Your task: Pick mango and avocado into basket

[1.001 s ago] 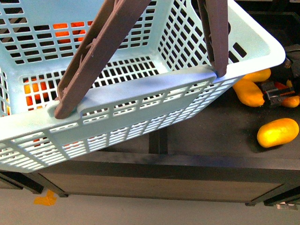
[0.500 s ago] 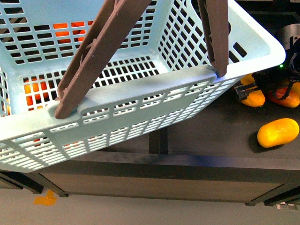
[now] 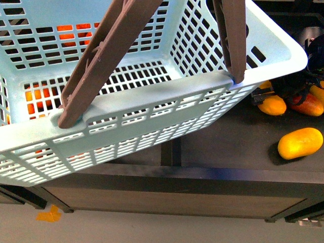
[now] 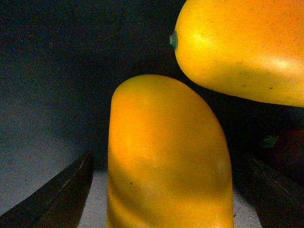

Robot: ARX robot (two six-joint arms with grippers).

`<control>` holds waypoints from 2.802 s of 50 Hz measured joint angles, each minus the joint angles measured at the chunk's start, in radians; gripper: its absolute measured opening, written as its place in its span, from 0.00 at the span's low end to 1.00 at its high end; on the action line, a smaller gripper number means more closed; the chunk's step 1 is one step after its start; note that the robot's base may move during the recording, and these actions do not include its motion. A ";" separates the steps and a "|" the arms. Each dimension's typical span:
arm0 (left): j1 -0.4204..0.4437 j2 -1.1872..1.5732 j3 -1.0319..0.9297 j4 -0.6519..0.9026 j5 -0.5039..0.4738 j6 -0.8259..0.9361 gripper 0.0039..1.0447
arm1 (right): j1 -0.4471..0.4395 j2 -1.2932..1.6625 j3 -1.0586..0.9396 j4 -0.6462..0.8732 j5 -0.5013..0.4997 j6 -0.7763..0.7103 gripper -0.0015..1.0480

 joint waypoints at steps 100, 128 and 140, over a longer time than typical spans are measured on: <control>0.000 0.000 0.000 0.000 0.001 0.000 0.04 | 0.467 -1.231 -1.094 0.612 -0.049 0.530 0.56; 0.000 0.004 0.000 -0.003 -0.001 0.000 0.04 | 0.504 -1.255 -1.156 0.620 0.035 0.565 0.92; 0.001 0.004 0.000 -0.003 -0.003 0.002 0.04 | 0.377 -1.416 -1.227 0.551 0.308 0.564 0.92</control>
